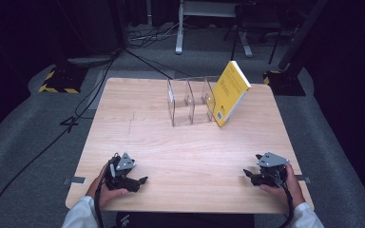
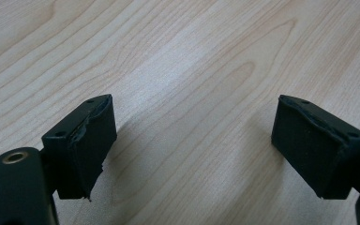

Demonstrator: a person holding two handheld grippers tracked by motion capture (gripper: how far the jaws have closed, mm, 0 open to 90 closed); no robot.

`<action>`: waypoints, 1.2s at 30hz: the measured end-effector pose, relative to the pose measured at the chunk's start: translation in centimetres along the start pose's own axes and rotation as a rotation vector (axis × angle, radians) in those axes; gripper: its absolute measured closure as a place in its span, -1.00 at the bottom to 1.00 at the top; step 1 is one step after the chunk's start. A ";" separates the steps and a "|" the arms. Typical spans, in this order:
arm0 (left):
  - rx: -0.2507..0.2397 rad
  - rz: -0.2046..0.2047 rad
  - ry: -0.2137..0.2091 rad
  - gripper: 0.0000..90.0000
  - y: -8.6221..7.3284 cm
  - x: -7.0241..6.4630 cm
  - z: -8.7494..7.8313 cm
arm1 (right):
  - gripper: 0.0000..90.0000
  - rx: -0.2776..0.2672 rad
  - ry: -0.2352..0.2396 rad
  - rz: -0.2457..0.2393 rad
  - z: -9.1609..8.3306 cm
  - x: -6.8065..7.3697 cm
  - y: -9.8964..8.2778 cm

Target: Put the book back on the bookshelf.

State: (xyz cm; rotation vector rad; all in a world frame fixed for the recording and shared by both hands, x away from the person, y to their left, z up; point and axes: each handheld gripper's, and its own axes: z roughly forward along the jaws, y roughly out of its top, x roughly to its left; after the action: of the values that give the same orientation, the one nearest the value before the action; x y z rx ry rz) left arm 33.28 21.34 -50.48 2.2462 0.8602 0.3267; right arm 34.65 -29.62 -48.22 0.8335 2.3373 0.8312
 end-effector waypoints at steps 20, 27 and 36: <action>0.001 -0.009 0.004 -0.67 0.1 -0.1 0.1 | -0.49 -0.036 0.053 0.254 -1.8 -1.3 -5.4; 0.001 -0.008 0.005 -0.67 0.1 -0.1 0.1 | -0.51 -0.024 0.066 0.293 -2.2 -1.8 -6.0; 0.001 -0.009 0.005 -0.67 0.1 -0.1 0.1 | -0.51 -0.024 0.066 0.294 -2.2 -1.8 -6.0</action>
State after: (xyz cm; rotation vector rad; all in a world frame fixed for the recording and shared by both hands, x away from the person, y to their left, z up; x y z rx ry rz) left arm 33.31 21.23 -50.48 2.2427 0.8724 0.3277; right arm 32.25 -35.43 -50.45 1.1744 2.2881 1.0179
